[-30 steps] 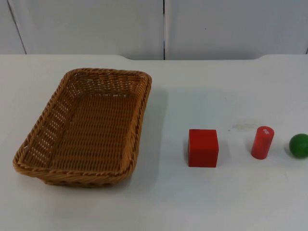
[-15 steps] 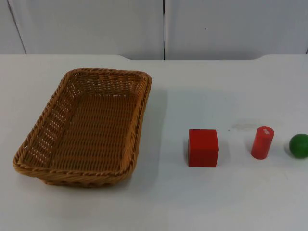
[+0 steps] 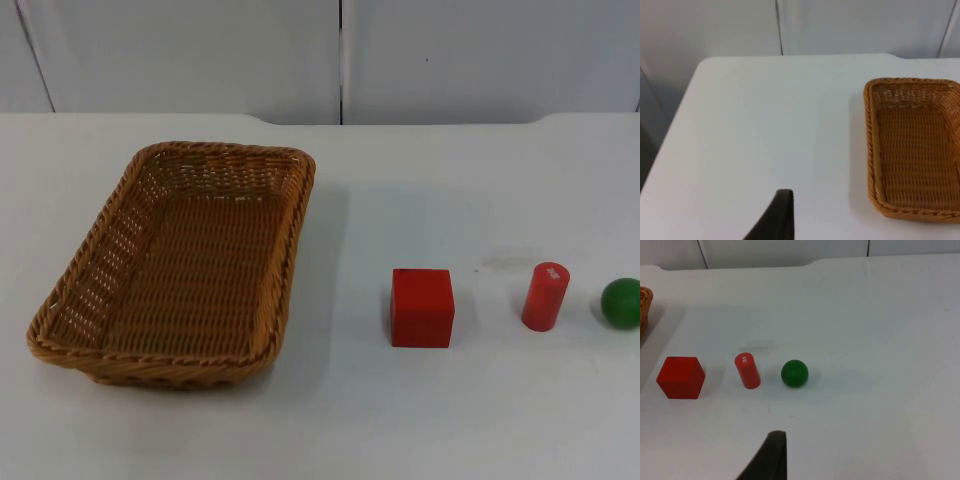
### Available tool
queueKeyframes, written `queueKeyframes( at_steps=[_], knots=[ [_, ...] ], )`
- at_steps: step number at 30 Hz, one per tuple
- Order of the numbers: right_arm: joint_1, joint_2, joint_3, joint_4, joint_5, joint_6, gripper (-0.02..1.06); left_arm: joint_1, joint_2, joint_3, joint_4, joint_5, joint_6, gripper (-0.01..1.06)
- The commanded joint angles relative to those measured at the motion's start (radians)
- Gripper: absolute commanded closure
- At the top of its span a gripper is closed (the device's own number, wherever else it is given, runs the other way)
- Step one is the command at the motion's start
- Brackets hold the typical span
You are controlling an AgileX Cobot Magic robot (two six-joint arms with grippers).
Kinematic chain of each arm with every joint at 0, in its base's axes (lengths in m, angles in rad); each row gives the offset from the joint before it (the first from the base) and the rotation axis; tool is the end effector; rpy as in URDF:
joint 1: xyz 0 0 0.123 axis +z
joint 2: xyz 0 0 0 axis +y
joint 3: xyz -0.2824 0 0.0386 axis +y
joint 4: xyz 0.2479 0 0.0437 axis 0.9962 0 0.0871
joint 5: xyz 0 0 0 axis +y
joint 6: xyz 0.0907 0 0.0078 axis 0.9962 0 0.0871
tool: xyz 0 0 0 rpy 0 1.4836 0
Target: Pick up the basket with the left hand and place the object to the left of the red cylinder into the basket with the right hand.
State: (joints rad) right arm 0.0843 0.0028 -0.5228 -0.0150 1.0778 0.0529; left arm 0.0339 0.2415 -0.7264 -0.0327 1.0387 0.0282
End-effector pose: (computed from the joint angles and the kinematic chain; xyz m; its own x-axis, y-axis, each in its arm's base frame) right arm -0.0077 -0.0019 0.2821 -0.4546 0.0075 -0.8907 -0.0517 0.9981 0.0348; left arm 0.0153 -0.0021 0.3412 -0.4495 -0.0036 -0.8933 -0.0035 1.0000 -0.0023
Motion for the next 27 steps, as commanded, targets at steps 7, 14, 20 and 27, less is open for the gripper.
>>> queueKeyframes(
  at_steps=[7,14,20,27],
  knots=[
    [-0.007,-0.003,0.007,0.000,0.000,-0.008,0.00,0.002,0.100,-0.010,-0.056,-0.052,0.000,0.00],
    [-0.007,-0.003,0.007,0.000,0.002,-0.008,0.00,0.002,0.223,-0.110,-0.056,-0.050,0.028,0.00],
    [-0.007,-0.003,0.007,0.000,0.002,-0.015,0.00,0.002,0.346,-0.223,-0.054,-0.050,0.045,0.00],
    [-0.007,-0.003,0.007,0.000,0.002,-0.015,0.00,0.002,0.461,-0.279,-0.107,-0.025,0.068,0.00]
  ],
)
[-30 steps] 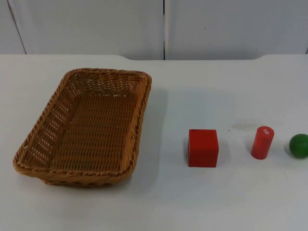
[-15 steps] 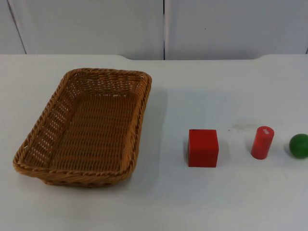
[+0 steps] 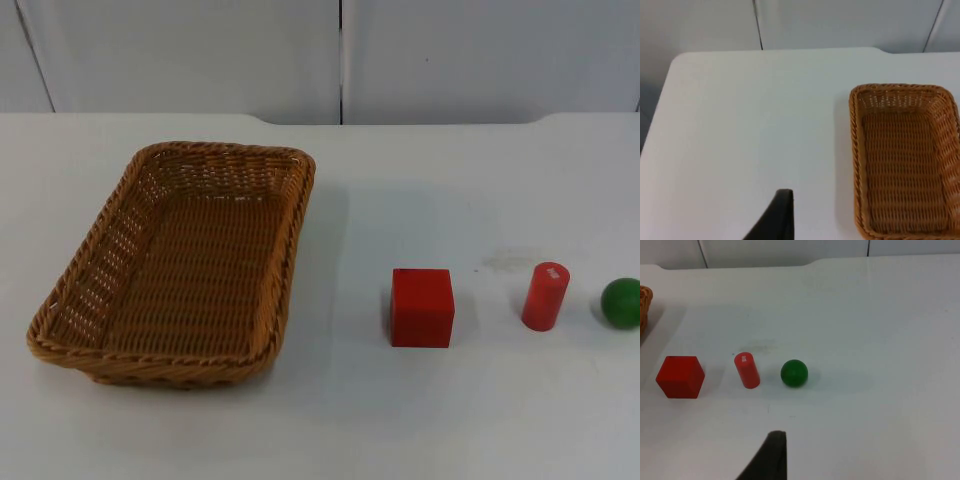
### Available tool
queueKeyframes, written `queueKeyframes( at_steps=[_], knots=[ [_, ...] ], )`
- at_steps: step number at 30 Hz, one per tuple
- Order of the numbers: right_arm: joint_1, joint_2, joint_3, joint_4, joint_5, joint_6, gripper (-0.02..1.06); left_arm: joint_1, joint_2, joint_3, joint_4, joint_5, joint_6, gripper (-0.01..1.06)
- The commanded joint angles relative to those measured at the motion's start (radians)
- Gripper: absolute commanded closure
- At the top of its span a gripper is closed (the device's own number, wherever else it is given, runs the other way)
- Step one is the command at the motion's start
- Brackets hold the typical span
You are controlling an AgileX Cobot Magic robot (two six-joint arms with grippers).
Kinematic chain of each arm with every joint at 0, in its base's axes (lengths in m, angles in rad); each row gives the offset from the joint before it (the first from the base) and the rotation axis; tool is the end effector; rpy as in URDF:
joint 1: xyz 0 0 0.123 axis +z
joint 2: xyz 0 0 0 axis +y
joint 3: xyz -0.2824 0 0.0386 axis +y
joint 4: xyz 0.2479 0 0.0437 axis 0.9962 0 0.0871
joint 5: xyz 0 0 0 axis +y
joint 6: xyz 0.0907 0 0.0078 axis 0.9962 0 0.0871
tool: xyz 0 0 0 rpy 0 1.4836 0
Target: Pick up the basket with the left hand and place the object to the left of the red cylinder into the basket with the right hand.
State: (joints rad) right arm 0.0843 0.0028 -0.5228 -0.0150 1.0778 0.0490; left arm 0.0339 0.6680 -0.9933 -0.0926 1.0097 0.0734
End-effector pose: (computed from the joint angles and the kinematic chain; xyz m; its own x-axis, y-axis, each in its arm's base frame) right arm -0.0077 -0.0019 0.2821 -0.4544 0.0036 -0.8908 -0.0535 0.9981 0.0314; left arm 0.0984 -0.0038 0.3979 -0.5595 0.0050 -0.8288 0.0445 0.9987 -0.0240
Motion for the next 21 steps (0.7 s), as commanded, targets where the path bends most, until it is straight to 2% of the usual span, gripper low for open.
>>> queueKeyframes(
  at_steps=[1,5,13,21],
  knots=[
    [-0.007,-0.003,0.007,0.000,0.002,-0.011,0.00,0.002,0.034,-0.012,-0.047,0.004,0.023,0.00],
    [-0.007,-0.003,0.007,0.000,0.002,-0.011,0.00,0.002,0.088,-0.012,-0.176,-0.005,0.109,0.00],
    [-0.007,-0.003,0.007,0.000,0.002,-0.011,0.00,0.002,0.174,-0.012,-0.310,-0.014,0.208,0.00],
    [-0.007,-0.003,0.007,0.000,0.002,-0.011,0.00,0.002,0.310,-0.012,-0.511,-0.008,0.367,0.00]
  ],
)
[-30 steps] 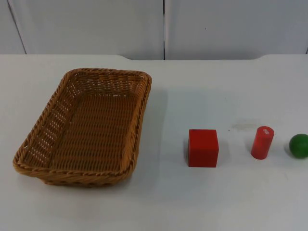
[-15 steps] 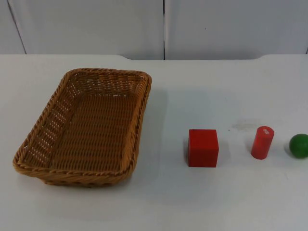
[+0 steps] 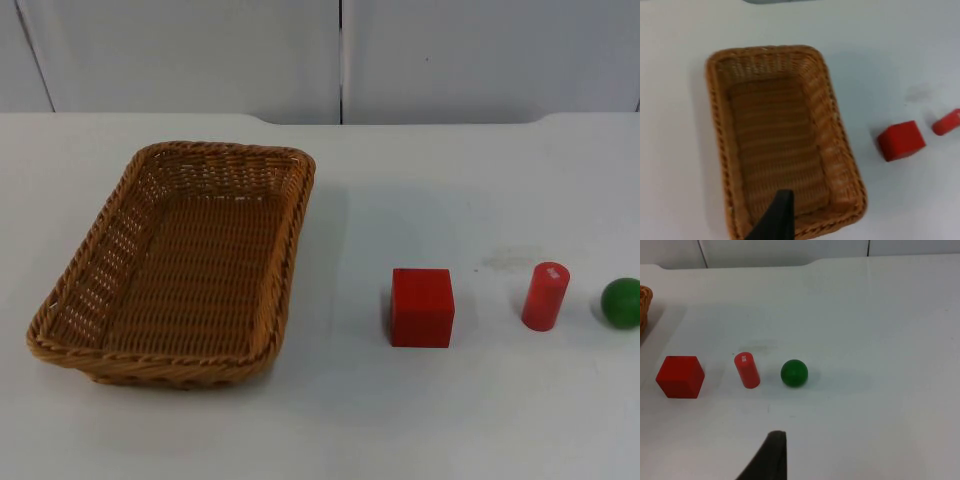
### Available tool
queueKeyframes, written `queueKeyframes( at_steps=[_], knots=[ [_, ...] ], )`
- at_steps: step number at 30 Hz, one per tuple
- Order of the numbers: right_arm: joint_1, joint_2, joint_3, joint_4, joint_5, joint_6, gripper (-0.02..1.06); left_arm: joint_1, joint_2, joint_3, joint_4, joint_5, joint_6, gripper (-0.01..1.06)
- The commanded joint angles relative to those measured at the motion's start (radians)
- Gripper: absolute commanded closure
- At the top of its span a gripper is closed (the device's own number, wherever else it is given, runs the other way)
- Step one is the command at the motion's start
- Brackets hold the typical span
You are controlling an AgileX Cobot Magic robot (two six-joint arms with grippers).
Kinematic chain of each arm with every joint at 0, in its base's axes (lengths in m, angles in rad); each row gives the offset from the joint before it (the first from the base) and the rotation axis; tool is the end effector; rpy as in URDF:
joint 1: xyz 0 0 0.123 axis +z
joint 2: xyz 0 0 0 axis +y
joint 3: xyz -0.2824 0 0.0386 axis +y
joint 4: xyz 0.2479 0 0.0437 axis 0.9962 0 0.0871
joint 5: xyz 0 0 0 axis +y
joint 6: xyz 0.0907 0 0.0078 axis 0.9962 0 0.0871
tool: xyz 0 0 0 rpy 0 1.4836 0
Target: Pick up the basket with the left hand and place the object to the left of the red cylinder into the basket with the right hand.
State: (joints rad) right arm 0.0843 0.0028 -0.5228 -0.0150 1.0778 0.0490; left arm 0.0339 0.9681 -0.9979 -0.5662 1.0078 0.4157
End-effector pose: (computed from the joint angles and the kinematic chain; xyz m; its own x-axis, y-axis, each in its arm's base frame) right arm -0.0077 -0.0019 0.2821 -0.4544 0.0036 -0.8908 -0.0535 0.9981 0.0314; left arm 0.1752 -0.0354 0.3697 -0.6972 0.0553 -0.7147 0.3449 0.8999 -0.2669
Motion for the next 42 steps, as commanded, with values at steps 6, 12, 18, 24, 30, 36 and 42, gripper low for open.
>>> queueKeyframes(
  at_steps=[6,12,18,24,30,36,42],
  knots=[
    [-0.007,-0.003,0.007,0.000,0.002,-0.011,0.00,-0.058,0.112,-0.007,-0.073,-0.018,0.079,0.00],
    [-0.007,-0.003,0.007,0.000,0.002,-0.011,0.00,-0.130,0.264,-0.007,-0.035,-0.160,0.084,0.00],
    [-0.007,-0.003,0.007,0.000,0.002,-0.014,0.00,-0.130,0.393,-0.007,0.042,-0.253,0.067,0.00],
    [-0.007,-0.003,0.007,0.002,0.002,-0.014,0.00,-0.130,0.505,-0.020,0.056,-0.315,0.069,0.00],
    [-0.007,-0.003,0.007,0.000,0.002,-0.014,0.00,-0.130,0.632,-0.085,0.058,-0.315,0.076,0.00],
    [-0.007,-0.003,0.007,0.000,0.002,-0.014,0.00,-0.128,0.673,-0.107,0.065,-0.333,0.076,0.00],
    [-0.007,-0.003,0.007,0.000,0.002,-0.014,0.00,-0.126,0.677,-0.112,0.106,-0.351,0.076,0.00]
  ],
)
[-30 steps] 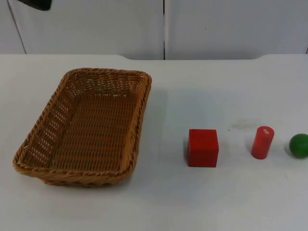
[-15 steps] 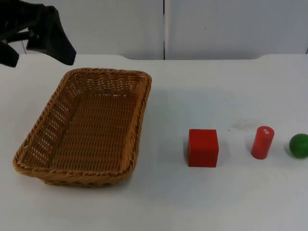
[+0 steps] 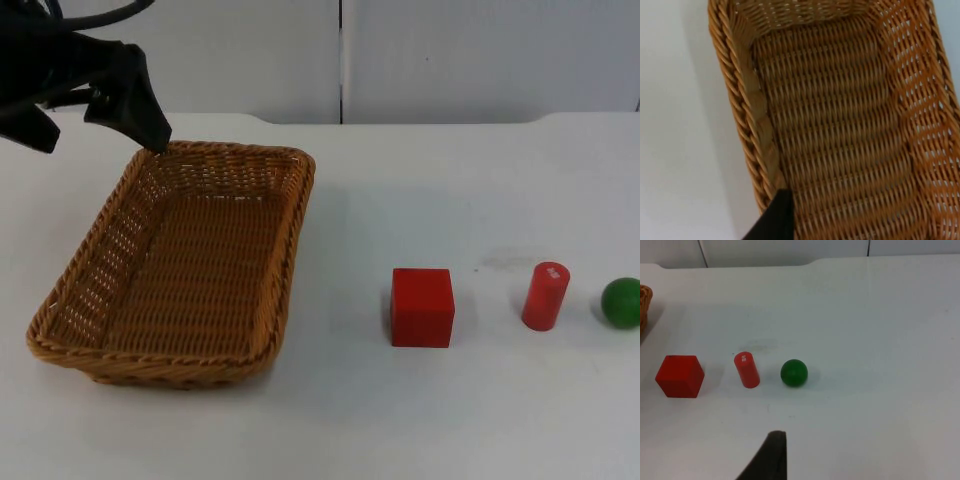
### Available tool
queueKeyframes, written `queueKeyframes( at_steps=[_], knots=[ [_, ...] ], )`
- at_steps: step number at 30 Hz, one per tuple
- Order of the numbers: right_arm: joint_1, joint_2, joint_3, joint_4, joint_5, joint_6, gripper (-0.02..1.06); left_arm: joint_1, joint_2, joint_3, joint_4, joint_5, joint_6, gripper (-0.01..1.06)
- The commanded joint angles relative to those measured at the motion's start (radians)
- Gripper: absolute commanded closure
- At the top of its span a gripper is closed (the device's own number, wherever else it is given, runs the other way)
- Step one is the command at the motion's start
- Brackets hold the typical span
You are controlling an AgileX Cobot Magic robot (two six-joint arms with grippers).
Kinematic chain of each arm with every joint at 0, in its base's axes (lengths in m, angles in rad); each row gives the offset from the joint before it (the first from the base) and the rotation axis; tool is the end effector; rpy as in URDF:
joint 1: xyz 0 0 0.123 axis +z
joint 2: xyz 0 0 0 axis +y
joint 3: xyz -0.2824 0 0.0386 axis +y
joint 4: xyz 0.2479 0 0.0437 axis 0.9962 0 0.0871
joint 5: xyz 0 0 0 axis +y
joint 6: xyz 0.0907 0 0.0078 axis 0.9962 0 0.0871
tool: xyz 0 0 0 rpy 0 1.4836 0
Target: Pick up the basket with the left hand and place the object to the left of the red cylinder into the basket with the right hand.
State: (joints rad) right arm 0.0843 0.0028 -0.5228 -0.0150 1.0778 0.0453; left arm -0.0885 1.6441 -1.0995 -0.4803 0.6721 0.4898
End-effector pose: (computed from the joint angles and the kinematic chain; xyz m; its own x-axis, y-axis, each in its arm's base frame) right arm -0.0077 -0.0019 0.2821 -0.4542 -0.0001 -0.8909 -0.0552 0.9981 0.0281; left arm 0.3318 -0.0558 0.2342 -0.8473 0.1737 -0.5018 0.3102 0.9289 -0.2022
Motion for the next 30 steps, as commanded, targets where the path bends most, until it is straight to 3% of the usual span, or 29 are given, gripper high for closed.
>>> queueKeyframes(
  at_steps=[1,7,14,24,30],
  knots=[
    [-0.007,-0.003,0.007,0.000,0.002,-0.010,0.00,-0.004,0.001,-0.010,0.020,-0.015,0.002,0.00],
    [-0.007,-0.003,0.007,0.000,0.002,-0.010,0.00,0.029,0.031,-0.025,0.016,-0.054,0.002,0.00],
    [-0.007,-0.003,0.007,0.000,0.002,-0.010,0.00,0.109,0.174,-0.099,0.008,0.010,0.002,0.00],
    [-0.007,-0.003,0.007,-0.002,0.002,-0.012,0.00,0.125,0.363,-0.238,-0.022,0.121,-0.001,0.00],
    [-0.007,-0.003,0.007,-0.004,0.002,-0.012,0.00,0.125,0.413,-0.242,-0.014,0.098,-0.001,0.00]
  ],
)
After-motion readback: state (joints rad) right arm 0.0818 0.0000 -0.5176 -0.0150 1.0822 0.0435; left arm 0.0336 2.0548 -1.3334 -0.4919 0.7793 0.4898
